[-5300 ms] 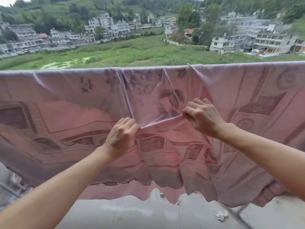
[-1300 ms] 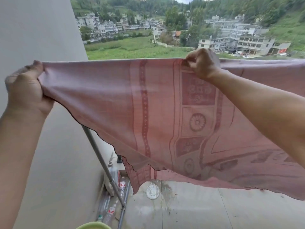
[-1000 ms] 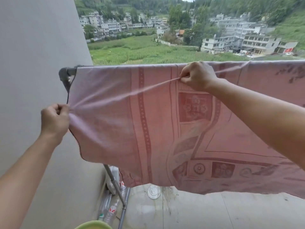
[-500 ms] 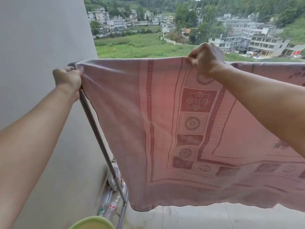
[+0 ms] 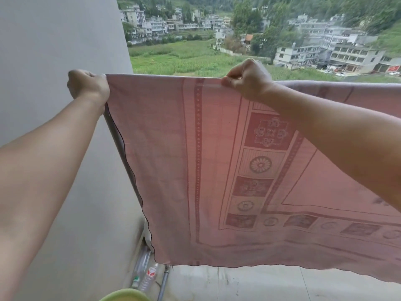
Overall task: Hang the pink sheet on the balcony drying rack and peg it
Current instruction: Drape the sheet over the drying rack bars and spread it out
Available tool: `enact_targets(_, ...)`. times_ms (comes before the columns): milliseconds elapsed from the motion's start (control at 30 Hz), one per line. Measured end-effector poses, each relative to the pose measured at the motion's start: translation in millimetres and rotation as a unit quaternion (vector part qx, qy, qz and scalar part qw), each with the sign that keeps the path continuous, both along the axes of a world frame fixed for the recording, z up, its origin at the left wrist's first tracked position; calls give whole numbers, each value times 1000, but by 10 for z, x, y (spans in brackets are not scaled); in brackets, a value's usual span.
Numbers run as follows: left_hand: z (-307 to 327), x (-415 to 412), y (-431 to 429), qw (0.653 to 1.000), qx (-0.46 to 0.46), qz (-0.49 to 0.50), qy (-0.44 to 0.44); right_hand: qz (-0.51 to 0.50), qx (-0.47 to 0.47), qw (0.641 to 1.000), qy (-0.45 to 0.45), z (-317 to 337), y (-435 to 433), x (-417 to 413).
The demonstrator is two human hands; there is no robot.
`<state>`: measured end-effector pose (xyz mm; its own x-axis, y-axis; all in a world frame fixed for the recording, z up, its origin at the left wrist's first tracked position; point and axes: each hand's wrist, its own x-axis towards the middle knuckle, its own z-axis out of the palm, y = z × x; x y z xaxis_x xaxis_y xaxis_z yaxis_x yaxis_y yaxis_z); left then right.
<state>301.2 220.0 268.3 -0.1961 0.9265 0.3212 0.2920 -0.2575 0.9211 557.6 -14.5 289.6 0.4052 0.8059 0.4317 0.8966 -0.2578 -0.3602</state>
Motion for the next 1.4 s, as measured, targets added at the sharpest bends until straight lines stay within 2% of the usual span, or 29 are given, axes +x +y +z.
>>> enact_targets(67, -23, 117, -25, 1000, 7, 18, 15, -20, 37, 999, -10, 16, -6, 118)
enact_targets(167, -31, 85, 36, 998, -3, 55, -9, -1, 61, 997, -38, 52, 90, 38)
enact_targets(300, -122, 105, -13, 999, -6, 54, 1, 32, -5, 999, -44, -79, 65, 104)
enact_targets(433, -138, 137, -85, 999, 1, 48, 27, 36, 40, 998, -40, -32, -37, 201)
enact_targets(567, -81, 162, -161, 998, -26, 53, -2, 9, 41, 998, -56, -70, -212, 309)
enact_targets(633, -59, 211, -252, 997, -20, 46, 52, -16, 15, 997, -80, -153, -393, 433)
enact_targets(700, -80, 309, -406, 984, 40, 32, 169, -35, 19, 995, -94, -249, -599, 541)
enact_targets(767, -121, 502, -698, 951, 160, -1, 263, -49, 54, 993, -92, -310, -840, 674)
enact_targets(867, -220, 966, -1269, 894, 293, -119, 318, -99, 73, 987, -107, -342, -1236, 934)
enact_targets(967, -324, 1512, -1702, 834, 351, -219, 365, -174, 61, 977, -104, -300, -1714, 1281)
enact_targets(1033, -339, 1774, -1811, 833, 362, -228, 352, -202, 70, 973, -91, -261, -1961, 1476)
enact_targets(1133, -261, 2041, -1802, 857, 369, -246, 262, -235, 94, 964, -78, -145, -2103, 1733)
enact_targets(1200, -264, 2074, -1767, 854, 391, -247, 239, -235, 97, 963, -92, -118, -2118, 1810)
enact_targets(1300, -361, 2021, -1694, 843, 432, -223, 229, -197, 177, 956, -129, -274, -2198, 1829)
enact_targets(1400, -455, 2053, -1677, 847, 430, -166, 264, -133, 159, 965, -161, -558, -2224, 1849)
